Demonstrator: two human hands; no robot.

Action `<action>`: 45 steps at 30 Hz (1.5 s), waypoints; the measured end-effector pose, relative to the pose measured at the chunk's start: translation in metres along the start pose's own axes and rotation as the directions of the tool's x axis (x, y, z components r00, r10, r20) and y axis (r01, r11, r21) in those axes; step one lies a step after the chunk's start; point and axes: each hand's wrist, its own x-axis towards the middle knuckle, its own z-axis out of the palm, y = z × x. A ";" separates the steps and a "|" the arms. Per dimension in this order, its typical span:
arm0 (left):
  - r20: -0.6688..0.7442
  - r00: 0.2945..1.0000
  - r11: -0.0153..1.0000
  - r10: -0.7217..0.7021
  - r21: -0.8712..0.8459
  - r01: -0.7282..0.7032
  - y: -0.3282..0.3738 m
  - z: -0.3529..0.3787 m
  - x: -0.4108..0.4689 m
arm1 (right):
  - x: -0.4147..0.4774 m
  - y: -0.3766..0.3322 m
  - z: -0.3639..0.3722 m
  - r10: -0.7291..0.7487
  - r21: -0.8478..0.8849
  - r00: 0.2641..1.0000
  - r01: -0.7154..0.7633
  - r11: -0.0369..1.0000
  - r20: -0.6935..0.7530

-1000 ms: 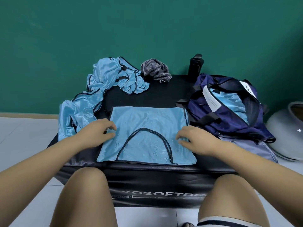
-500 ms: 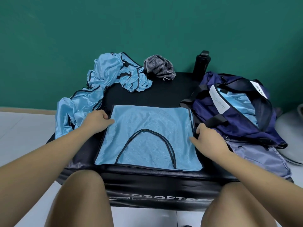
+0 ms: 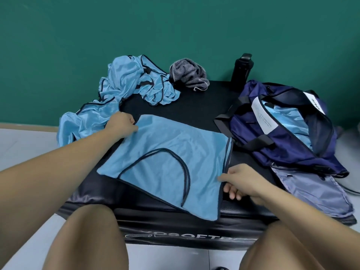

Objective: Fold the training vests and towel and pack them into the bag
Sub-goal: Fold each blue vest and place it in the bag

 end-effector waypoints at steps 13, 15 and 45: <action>-0.174 0.979 0.986 0.107 0.148 -0.081 0.078 0.040 0.079 | -0.051 -0.020 0.099 0.027 0.416 0.943 -0.172 0.893 0.332; -0.196 0.970 0.983 0.142 0.144 -0.115 0.094 0.046 0.087 | -0.051 -0.025 0.100 0.026 0.427 0.923 -0.203 0.881 0.385; 0.163 0.798 0.813 0.580 -0.059 -0.579 0.030 0.039 -0.182 | 0.031 0.012 0.014 -0.858 -0.826 0.447 0.562 0.050 0.252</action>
